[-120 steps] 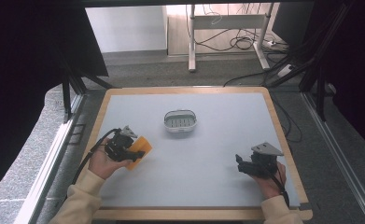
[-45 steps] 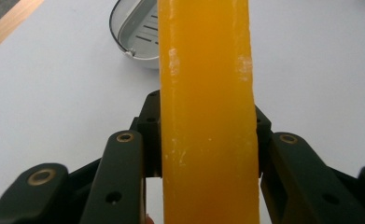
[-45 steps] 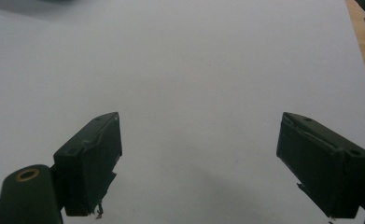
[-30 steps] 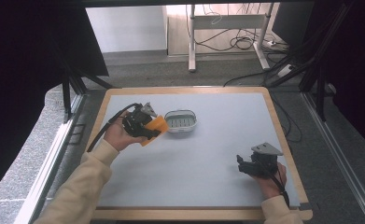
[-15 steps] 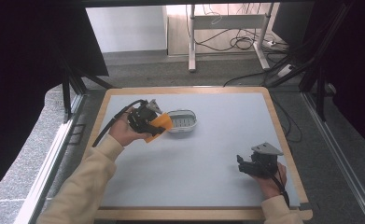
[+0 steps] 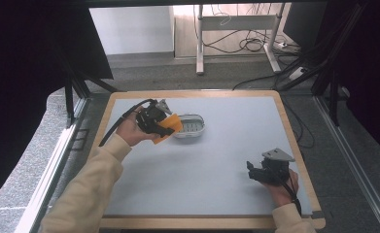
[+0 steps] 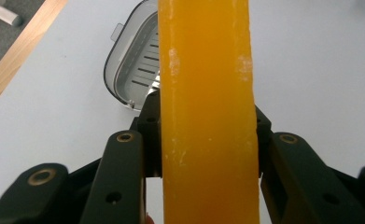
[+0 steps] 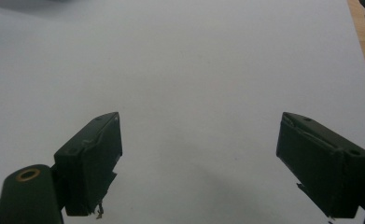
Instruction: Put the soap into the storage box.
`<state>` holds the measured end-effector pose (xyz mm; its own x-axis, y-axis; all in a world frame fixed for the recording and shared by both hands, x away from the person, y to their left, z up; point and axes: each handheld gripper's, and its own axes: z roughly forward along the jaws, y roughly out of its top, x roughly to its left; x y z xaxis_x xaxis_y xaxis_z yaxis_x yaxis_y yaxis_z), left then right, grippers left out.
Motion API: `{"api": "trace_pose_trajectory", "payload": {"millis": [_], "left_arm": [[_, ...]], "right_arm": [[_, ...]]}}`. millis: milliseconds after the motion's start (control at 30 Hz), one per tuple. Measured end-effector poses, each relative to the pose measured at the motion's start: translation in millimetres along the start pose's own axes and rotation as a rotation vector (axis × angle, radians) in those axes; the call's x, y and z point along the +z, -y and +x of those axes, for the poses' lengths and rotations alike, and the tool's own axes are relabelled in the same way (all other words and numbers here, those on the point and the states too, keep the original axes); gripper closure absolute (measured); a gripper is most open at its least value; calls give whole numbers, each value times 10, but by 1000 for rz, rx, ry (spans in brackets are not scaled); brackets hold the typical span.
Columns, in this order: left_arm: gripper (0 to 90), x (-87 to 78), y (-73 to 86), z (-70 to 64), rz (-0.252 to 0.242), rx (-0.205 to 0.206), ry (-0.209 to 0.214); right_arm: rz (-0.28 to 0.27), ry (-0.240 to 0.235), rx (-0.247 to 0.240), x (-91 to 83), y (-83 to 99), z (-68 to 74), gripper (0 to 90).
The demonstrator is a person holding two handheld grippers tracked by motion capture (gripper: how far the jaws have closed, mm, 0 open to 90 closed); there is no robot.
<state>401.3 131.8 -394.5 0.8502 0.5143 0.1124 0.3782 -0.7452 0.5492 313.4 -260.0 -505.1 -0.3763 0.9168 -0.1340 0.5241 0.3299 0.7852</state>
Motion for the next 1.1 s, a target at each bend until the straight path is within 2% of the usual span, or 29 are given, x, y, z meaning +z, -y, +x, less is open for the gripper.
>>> {"api": "trace_pose_trajectory", "payload": {"millis": [400, 533, 700, 1100], "left_arm": [[622, 43, -125, 89, -3, 7, -3], [622, 66, -150, 108, -5, 25, 2], [622, 120, -175, 156, -7, 43, 29], [622, 313, -285, 247, 11, 70, 41]], "right_arm": [[2, -1, 2, 4, 3, -7, 149], [2, -1, 1, 4, 3, -7, 150], [1, 2, 0, 7, 5, -8, 151], [5, 2, 0, 11, 9, -15, 151]]}}
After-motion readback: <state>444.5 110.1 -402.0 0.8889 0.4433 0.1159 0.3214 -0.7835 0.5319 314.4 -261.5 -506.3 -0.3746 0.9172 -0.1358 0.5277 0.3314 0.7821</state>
